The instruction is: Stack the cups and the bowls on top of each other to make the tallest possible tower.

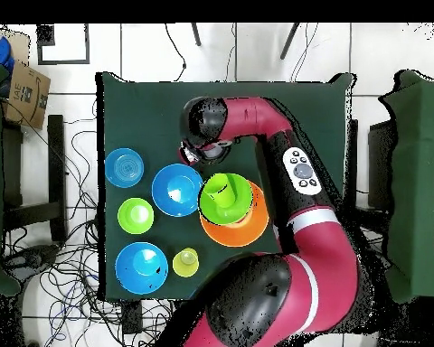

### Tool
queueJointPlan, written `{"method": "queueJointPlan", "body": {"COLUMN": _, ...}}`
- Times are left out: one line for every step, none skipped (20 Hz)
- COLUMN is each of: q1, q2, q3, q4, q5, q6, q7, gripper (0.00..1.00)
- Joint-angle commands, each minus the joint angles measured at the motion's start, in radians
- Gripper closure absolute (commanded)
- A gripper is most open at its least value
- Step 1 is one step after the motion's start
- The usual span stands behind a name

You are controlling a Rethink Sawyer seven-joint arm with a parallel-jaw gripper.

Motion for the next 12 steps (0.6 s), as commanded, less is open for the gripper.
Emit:
{"method": "queueJointPlan", "body": {"q1": -0.012, "q2": 0.050, "q3": 0.032, "q4": 0.067, "q5": -0.114, "q6": -0.139, "q7": -0.298, "gripper": 0.00}}
{"method": "queueJointPlan", "body": {"q1": -0.011, "q2": 0.052, "q3": 0.032, "q4": 0.071, "q5": -0.110, "q6": -0.140, "q7": -0.289, "gripper": 0.00}}
{"method": "queueJointPlan", "body": {"q1": -0.008, "q2": 0.056, "q3": 0.032, "q4": 0.065, "q5": -0.109, "q6": -0.132, "q7": -0.289, "gripper": 0.00}}
{"method": "queueJointPlan", "body": {"q1": 0.001, "q2": 0.055, "q3": 0.026, "q4": 0.058, "q5": -0.108, "q6": -0.094, "q7": -0.293, "gripper": 0.00}}
{"method": "queueJointPlan", "body": {"q1": 0.005, "q2": 0.056, "q3": 0.024, "q4": 0.054, "q5": -0.100, "q6": -0.071, "q7": -0.286, "gripper": 0.00}}
{"method": "queueJointPlan", "body": {"q1": 0.009, "q2": 0.056, "q3": 0.023, "q4": 0.050, "q5": -0.092, "q6": -0.047, "q7": -0.279, "gripper": 0.00}}
{"method": "queueJointPlan", "body": {"q1": 0.013, "q2": 0.061, "q3": 0.023, "q4": 0.041, "q5": -0.089, "q6": -0.036, "q7": -0.277, "gripper": 0.00}}
{"method": "queueJointPlan", "body": {"q1": 0.016, "q2": 0.066, "q3": 0.024, "q4": 0.032, "q5": -0.085, "q6": -0.025, "q7": -0.275, "gripper": 0.00}}
{"method": "queueJointPlan", "body": {"q1": 0.018, "q2": 0.065, "q3": 0.027, "q4": 0.021, "q5": -0.080, "q6": -0.006, "q7": -0.282, "gripper": 0.00}}
{"method": "queueJointPlan", "body": {"q1": 0.019, "q2": 0.065, "q3": 0.030, "q4": 0.011, "q5": -0.075, "q6": 0.013, "q7": -0.288, "gripper": 0.00}}
{"method": "queueJointPlan", "body": {"q1": 0.021, "q2": 0.064, "q3": 0.033, "q4": 0.000, "q5": -0.070, "q6": 0.033, "q7": -0.295, "gripper": 0.00}}
{"method": "queueJointPlan", "body": {"q1": 0.024, "q2": 0.062, "q3": 0.038, "q4": -0.017, "q5": -0.058, "q6": 0.071, "q7": -0.304, "gripper": 0.00}}
